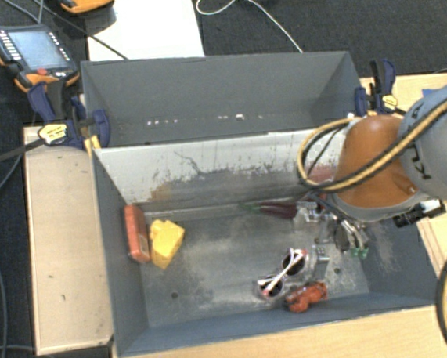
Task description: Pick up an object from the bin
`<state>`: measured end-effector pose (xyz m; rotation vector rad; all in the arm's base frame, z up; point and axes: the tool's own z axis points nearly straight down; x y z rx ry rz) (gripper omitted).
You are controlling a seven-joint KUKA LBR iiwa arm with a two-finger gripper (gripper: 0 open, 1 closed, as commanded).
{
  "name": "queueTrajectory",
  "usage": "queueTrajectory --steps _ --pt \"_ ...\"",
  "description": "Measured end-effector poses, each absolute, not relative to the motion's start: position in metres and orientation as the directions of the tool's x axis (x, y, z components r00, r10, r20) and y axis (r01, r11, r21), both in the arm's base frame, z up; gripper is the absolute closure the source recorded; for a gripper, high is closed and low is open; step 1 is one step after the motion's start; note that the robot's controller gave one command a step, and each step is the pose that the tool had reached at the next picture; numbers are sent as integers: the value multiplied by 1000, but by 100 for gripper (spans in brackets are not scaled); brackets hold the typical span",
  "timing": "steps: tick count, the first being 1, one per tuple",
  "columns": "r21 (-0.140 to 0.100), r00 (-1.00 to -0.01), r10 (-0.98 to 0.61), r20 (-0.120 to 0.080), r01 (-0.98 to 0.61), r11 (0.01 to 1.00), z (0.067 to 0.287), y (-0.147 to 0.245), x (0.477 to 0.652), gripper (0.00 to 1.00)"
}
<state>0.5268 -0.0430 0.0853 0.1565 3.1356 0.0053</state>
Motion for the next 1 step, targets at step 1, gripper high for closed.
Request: queueTrajectory --steps 1 --pt "3 -1000 1 -12 1 1000 165 13 515 0"
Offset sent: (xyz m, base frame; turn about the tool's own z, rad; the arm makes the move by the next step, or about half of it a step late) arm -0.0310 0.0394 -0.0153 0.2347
